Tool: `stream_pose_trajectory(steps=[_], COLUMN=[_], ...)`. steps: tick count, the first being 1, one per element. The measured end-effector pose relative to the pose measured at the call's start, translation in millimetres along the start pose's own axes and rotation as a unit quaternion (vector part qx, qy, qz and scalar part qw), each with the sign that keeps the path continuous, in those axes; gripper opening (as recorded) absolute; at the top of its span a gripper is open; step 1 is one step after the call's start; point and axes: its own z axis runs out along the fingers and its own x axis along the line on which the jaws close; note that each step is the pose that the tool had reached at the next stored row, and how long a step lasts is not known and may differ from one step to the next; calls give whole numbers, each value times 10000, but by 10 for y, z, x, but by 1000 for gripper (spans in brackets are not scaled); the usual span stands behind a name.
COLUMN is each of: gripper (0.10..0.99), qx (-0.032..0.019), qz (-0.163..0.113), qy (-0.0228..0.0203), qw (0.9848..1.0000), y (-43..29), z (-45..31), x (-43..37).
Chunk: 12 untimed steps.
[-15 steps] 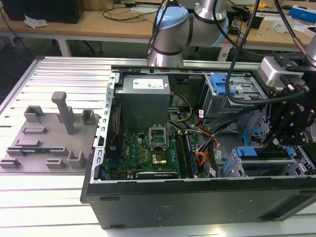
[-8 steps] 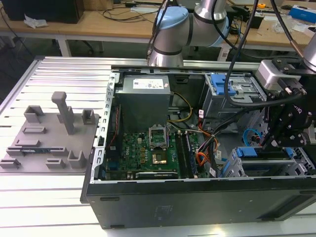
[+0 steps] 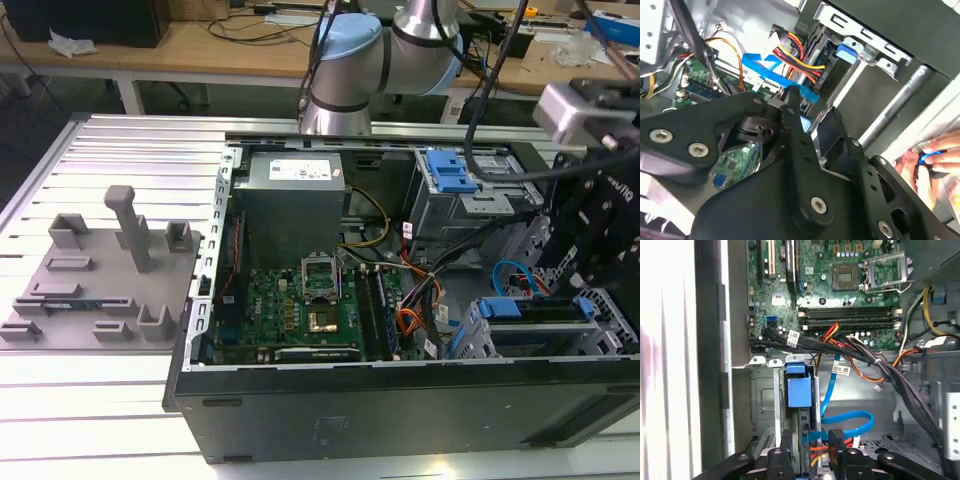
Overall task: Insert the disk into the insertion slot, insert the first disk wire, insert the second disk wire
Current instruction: 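Insert the second disk wire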
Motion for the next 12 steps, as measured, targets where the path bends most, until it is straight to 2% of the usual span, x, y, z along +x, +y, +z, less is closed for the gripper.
stream_pose_trajectory(steps=[1,2,4,5,6,7,12], gripper=[420,404,275,275,153,106,106], qx=[0,0,0,0,1,1,1], qz=[1,1,0,0,1,1,1], qy=[5,12,16,17,17,17,17], qw=[10000,10000,10000,10000,10000,10000,10000], y=[6,11,13,13,15,16,19], z=[-112,-155,-156,-157,-157,-157,-157], x=[-1,-7,-8,-8,-7,-7,-8])
